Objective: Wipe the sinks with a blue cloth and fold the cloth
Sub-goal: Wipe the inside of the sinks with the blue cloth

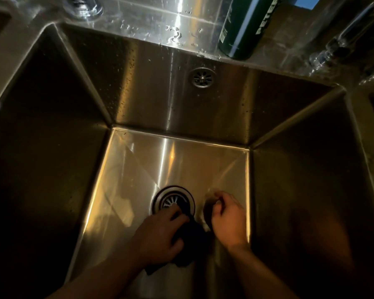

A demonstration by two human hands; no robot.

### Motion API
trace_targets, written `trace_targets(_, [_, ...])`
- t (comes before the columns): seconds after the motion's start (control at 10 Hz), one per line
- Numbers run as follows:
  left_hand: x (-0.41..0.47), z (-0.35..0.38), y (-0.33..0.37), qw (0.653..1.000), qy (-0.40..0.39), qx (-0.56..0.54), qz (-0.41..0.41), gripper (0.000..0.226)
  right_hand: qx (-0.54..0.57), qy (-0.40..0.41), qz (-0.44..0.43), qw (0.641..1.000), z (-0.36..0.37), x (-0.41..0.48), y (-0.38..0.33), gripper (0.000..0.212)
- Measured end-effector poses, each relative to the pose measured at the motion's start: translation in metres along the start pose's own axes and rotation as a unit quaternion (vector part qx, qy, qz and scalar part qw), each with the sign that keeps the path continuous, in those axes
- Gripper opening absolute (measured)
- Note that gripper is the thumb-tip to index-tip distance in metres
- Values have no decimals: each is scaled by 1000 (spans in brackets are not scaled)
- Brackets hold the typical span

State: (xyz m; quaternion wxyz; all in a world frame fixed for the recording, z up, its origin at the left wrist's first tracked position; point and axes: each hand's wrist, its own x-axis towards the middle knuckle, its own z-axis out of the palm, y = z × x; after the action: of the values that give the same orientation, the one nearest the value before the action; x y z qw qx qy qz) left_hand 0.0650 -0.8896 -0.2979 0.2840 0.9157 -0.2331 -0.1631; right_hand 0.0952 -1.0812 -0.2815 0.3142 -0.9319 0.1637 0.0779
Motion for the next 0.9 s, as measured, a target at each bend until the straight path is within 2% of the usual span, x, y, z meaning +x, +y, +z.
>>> trace_targets(0.1, [8,-6,-7,983,79,7,-166,54,8,13,1,1000,-5,4,-4,28])
trace_targets(0.2, [17,4,-9,976,1,-15,-216,57,35,-28,37,998,-13,7,-5,24])
trace_targets(0.3, [19,-2,1,967,-24,-107,-228,51,62,-46,87,993,-22,-2,-11,23])
trace_targets(0.4, [13,-31,19,966,44,-119,-227,49,119,-30,139,983,-37,-18,-30,23])
trace_targets(0.5, [8,-67,64,962,146,-125,-194,55,290,-92,233,924,-64,-37,-65,25])
trace_targets(0.6, [9,-113,137,946,242,-142,-164,54,516,-225,232,793,-97,-62,-96,51])
trace_targets(0.7, [11,-147,207,921,273,-237,-147,59,657,-240,210,683,-142,-76,-103,64])
trace_targets(0.8, [14,-172,249,916,232,-280,-168,56,643,-193,153,725,-201,-88,-105,48])
trace_targets(0.9, [19,-186,291,901,247,-313,-170,78,576,20,151,803,-251,-86,-95,37])
